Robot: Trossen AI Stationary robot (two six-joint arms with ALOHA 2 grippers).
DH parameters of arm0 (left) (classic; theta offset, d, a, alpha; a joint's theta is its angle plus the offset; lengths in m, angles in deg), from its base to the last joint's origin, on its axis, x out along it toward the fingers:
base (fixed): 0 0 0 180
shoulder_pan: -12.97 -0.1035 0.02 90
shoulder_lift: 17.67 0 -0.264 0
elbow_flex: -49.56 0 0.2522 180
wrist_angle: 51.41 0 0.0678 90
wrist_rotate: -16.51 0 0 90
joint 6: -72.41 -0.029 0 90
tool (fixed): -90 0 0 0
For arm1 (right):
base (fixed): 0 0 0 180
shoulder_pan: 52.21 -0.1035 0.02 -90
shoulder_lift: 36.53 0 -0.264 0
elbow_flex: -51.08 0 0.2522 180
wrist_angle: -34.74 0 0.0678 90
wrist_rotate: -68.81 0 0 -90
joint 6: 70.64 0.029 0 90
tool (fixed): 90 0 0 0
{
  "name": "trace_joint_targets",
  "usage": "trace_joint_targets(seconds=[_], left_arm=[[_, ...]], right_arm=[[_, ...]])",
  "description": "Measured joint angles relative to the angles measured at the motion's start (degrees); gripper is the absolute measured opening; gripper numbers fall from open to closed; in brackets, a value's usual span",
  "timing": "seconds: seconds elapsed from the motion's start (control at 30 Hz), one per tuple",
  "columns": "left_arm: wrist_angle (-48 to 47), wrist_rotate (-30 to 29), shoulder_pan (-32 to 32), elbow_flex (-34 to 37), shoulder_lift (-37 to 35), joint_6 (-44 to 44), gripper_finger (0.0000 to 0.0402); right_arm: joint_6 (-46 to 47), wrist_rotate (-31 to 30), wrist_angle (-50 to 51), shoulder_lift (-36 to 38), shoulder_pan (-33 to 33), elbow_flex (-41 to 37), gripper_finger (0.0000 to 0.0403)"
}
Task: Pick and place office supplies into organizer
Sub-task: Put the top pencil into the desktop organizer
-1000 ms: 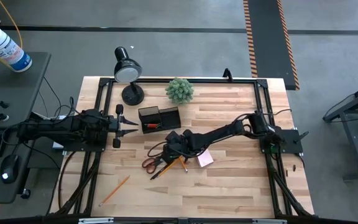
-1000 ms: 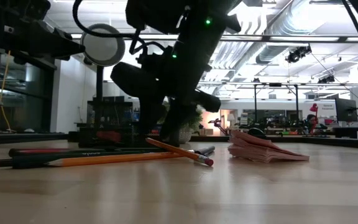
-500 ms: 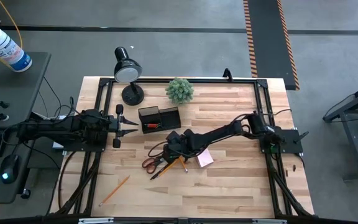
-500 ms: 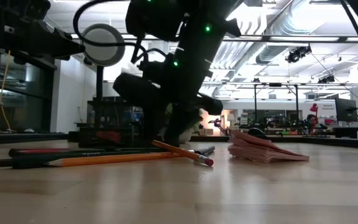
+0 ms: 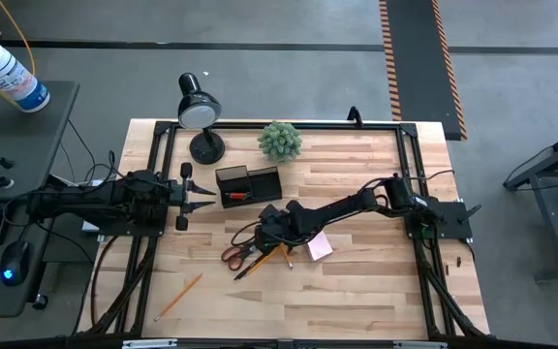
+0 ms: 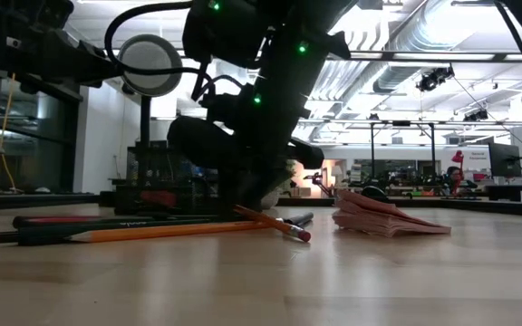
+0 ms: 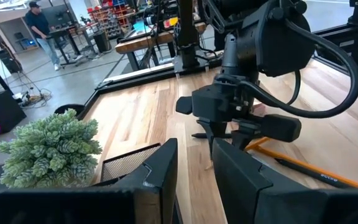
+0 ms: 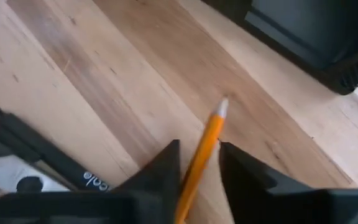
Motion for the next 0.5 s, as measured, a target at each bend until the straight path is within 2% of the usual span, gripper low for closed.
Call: trace_joint_targets(seconds=[0.1, 0.13, 0.27, 0.5], left_arm=[[0.0, 0.0, 0.0, 0.0, 0.0, 0.0, 0.0090], [0.0, 0.0, 0.0, 0.0, 0.0, 0.0, 0.0090], [0.0, 0.0, 0.0, 0.0, 0.0, 0.0, 0.0090], [0.0, 0.0, 0.0, 0.0, 0.0, 0.0, 0.0090]], right_arm=[[-1.2, 1.5, 0.2, 0.0, 0.3, 0.0, 0.0027], [-1.8, 1.6, 0.2, 0.0, 0.4, 0.0, 0.0018], [-2.2, 1.7, 0.1, 0.0, 0.4, 0.0, 0.0027], [-3.7, 2.4, -0.6, 0.1, 0.4, 0.0, 0.0017]])
